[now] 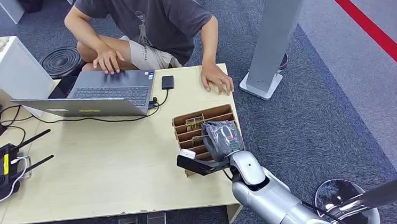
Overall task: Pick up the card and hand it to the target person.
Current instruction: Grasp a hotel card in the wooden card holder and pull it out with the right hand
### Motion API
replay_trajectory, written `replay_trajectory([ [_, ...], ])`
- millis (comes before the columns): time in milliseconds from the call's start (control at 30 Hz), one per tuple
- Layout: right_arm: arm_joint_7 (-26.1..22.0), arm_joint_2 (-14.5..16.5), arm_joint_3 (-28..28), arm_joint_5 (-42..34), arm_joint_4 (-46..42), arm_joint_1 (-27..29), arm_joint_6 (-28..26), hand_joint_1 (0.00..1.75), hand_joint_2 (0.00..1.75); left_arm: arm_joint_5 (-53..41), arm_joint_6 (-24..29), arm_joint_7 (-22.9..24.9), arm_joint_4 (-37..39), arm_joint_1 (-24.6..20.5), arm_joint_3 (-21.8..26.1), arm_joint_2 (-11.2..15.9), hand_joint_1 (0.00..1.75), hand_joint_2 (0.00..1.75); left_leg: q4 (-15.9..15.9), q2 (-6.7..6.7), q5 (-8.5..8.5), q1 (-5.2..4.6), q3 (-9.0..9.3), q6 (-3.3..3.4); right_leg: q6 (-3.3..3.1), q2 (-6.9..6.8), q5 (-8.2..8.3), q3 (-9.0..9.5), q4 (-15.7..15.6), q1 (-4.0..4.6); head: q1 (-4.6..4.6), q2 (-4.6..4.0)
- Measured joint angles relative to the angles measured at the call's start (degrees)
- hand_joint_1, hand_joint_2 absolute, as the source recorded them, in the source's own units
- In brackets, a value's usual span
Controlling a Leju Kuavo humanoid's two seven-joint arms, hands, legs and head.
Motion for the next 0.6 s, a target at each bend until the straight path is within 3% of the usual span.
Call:
replay_trajectory([
  [333,-0.04,-0.14,-0.19,0.64,-0.99,0.08,-1.78,1.59,1.75,0.47,0.02,0.0,0.0,0.02,0.01,0.0,0.0,0.0,0.0,0.0,0.0,0.0,-0.01,0.0,0.0,0.0,0.0,-0.01,0.0,0.0,0.01,0.0],
  [600,0.65,-1.27,-1.93,2.1,-8.19,0.36,-3.02,1.57,1.75,0.67,0.02,-0.12,0.0,0.12,0.03,0.0,0.0,0.0,0.0,0.0,0.0,0.0,0.0,0.0,0.0,0.0,0.0,-0.01,0.0,0.0,-0.01,0.0],
])
